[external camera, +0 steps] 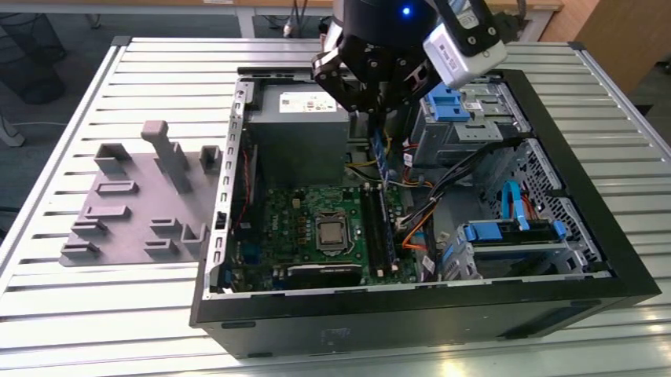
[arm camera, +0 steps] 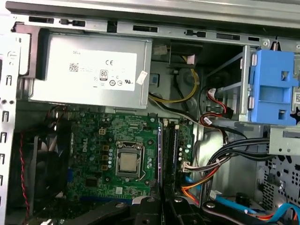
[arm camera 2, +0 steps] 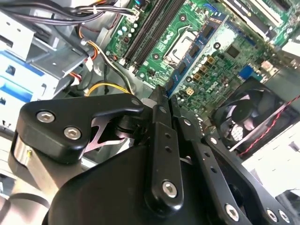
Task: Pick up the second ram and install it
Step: 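Insert the second ram into the second slot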
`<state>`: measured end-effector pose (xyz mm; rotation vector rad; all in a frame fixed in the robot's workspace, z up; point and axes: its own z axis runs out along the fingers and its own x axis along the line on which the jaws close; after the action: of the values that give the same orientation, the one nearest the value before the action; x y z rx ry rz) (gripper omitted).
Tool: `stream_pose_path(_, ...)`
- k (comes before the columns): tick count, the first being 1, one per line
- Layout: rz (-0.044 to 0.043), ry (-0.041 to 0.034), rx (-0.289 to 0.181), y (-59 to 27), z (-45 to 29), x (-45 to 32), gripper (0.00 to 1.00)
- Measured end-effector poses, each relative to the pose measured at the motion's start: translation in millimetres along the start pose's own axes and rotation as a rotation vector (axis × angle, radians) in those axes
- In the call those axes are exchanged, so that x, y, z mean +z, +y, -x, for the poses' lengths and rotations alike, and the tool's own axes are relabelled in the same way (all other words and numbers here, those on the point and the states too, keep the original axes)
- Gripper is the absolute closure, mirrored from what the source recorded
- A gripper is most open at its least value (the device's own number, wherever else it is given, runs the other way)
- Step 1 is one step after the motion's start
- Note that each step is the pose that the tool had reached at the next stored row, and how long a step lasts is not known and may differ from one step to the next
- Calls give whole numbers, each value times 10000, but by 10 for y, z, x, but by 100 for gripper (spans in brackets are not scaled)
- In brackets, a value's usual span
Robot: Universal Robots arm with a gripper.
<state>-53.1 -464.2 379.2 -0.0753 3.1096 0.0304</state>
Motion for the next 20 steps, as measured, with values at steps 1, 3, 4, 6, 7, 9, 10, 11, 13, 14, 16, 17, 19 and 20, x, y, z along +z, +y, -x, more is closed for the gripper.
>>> stream_pose_path(1, -2, 4, 78, 3, 1, 15, 86)
stream_pose_path(3, -3, 23, 133, 5, 20, 52, 86)
stream_pose_path(4, -4, 29, 148, 4, 34, 71, 86)
stream_pose_path(6, -5, 35, 178, 2, 62, 107, 86)
stream_pose_path(7, -5, 35, 200, 1, 74, 126, 86)
stream_pose_path(9, -6, 35, 260, -1, 93, 163, 86)
stream_pose_path(10, -7, 36, 295, -2, 101, 182, 86)
stream_pose_path(11, -8, 37, 325, -2, 107, 201, 86)
stream_pose_path(13, -11, 44, 369, -3, 114, 236, 86)
stream_pose_path(14, -10, 48, 388, -4, 115, 254, 86)
stream_pose_path(16, -10, 57, 428, -4, 114, 290, 86)
stream_pose_path(17, -11, 60, 447, -5, 114, 308, 86)
stream_pose_path(19, -13, 63, 488, -6, 113, 344, 86)
stream_pose_path(20, -13, 65, 506, -6, 112, 362, 86)
